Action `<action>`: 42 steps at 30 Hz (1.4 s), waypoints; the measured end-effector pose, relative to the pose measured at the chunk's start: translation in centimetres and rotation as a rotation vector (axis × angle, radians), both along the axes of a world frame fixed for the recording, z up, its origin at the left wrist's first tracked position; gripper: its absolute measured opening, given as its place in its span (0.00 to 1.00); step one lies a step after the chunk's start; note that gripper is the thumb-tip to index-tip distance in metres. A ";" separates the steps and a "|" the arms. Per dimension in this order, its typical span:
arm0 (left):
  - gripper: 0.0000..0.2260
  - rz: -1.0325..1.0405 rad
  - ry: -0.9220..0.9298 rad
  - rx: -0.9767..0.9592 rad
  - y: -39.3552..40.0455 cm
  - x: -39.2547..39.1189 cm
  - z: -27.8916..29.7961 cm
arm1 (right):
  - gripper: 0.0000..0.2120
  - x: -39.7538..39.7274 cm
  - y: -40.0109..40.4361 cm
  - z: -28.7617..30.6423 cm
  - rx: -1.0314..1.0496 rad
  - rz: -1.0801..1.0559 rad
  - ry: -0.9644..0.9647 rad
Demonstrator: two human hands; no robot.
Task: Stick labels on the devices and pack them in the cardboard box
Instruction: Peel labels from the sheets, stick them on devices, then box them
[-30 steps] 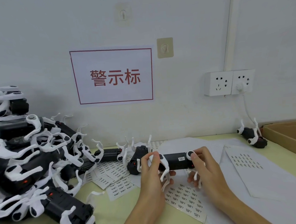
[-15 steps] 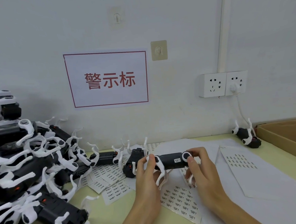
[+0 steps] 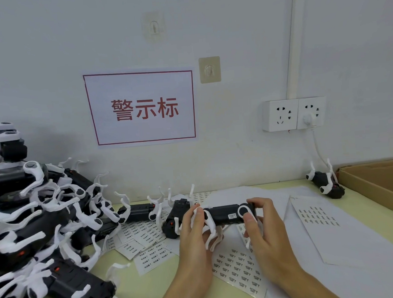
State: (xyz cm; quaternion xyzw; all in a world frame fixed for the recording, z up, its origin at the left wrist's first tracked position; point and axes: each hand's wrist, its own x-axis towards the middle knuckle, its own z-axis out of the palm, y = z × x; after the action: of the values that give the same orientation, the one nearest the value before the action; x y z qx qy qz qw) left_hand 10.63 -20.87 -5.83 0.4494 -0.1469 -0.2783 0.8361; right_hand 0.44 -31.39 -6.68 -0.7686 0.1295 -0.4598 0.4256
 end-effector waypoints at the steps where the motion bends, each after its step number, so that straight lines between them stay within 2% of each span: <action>1: 0.11 0.006 0.000 -0.004 -0.1 0.1 -0.2 | 0.17 0.0 0.0 0.0 -0.007 -0.009 0.001; 3: 0.14 0.024 -0.004 -0.017 -0.3 0.2 -0.3 | 0.15 0.0 -0.1 0.1 -0.004 -0.023 -0.003; 7: 0.26 0.043 0.006 -0.032 -0.2 0.0 -0.2 | 0.12 0.2 -0.2 0.2 0.059 -0.028 -0.008; 8: 0.24 0.037 0.011 -0.034 -0.1 0.0 -0.2 | 0.12 0.2 -0.2 0.3 0.090 -0.029 -0.008; 12: 0.08 0.010 -0.006 -0.018 0.0 0.4 -0.6 | 0.15 0.4 -1.2 0.1 0.292 -0.004 0.002; 15: 0.05 -0.028 -0.050 -0.003 0.1 0.2 -0.4 | 0.18 0.6 -1.6 0.0 0.380 -0.018 0.024; 22: 0.12 -0.054 -0.059 0.017 0.3 0.0 -0.3 | 0.15 0.6 -1.4 0.0 0.377 -0.029 0.027; 28: 0.26 -0.045 -0.061 0.013 0.1 -0.1 -0.2 | 0.08 0.3 -1.0 0.4 0.330 -0.011 -0.024; 31: 0.30 -0.042 -0.063 0.022 0.1 -0.2 -0.2 | 0.10 0.1 -0.5 0.8 0.269 0.034 -0.017; 34: 0.28 -0.046 -0.001 0.024 0.1 -0.1 -0.3 | 0.09 -0.1 -0.3 0.9 0.247 0.069 0.009; 39: 0.18 0.041 0.009 0.033 0.3 0.1 -0.5 | 0.01 -0.4 -0.5 1.8 0.213 0.156 0.169; 42: 0.17 0.054 -0.057 0.033 0.6 0.3 -0.4 | 0.08 -0.6 -1.2 3.9 0.130 0.263 0.454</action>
State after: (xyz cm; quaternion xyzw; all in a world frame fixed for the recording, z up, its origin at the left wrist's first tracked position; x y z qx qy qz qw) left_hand 10.91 -20.23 -6.19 0.4748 -0.1538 -0.2453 0.8311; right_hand -0.14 -32.58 -2.74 -0.8333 0.1499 -0.2074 0.4900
